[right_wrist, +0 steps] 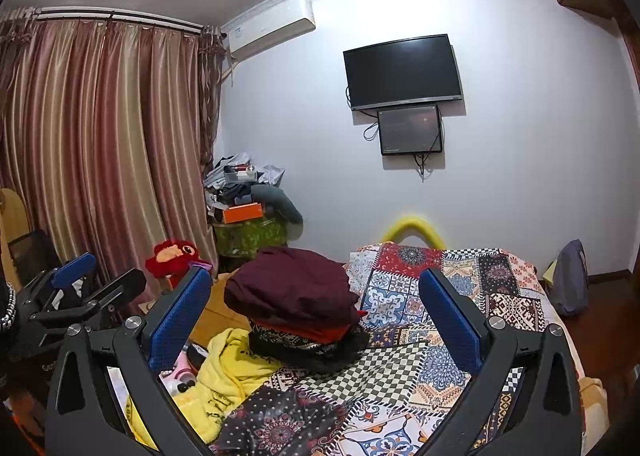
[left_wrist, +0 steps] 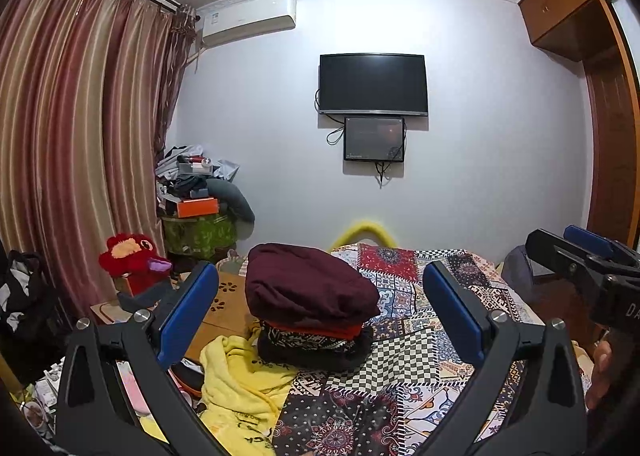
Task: Fold large clothes
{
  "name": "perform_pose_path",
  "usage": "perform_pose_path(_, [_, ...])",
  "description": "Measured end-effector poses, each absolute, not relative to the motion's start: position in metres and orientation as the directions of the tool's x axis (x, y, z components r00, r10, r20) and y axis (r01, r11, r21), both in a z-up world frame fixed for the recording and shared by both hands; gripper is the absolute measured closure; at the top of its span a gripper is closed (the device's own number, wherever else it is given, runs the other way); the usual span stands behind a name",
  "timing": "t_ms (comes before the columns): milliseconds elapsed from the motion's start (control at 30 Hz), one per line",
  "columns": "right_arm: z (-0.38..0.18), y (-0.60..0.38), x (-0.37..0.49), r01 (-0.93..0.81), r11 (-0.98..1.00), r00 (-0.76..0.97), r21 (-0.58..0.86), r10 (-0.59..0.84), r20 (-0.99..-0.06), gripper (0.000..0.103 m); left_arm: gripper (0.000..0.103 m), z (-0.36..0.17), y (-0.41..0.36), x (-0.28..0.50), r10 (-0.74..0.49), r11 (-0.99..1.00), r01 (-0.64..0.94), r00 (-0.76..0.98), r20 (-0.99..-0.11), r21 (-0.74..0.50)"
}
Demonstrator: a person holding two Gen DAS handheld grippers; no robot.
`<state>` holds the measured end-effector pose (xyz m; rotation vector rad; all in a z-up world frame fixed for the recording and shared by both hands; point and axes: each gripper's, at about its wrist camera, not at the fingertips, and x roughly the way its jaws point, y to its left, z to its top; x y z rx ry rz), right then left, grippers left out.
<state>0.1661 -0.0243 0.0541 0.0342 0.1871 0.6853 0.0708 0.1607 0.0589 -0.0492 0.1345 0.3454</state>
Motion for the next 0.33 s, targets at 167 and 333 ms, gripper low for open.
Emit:
perform_pose_path(167, [0.0531,-0.0250,0.1661,-0.625,0.775,0.759,0.095,0.631,-0.160,0.000,0.000,0.0591,0.1615,0.0712,0.331,0.940,-0.339,0.933,-0.143,-0.030])
perform_pose_path(333, [0.0536,-0.0252,0.1665,-0.624,0.775,0.758,0.098,0.631,-0.165,0.000,0.000,0.0583,0.1615,0.0716,0.332,0.940,-0.340,0.932,-0.145,-0.029])
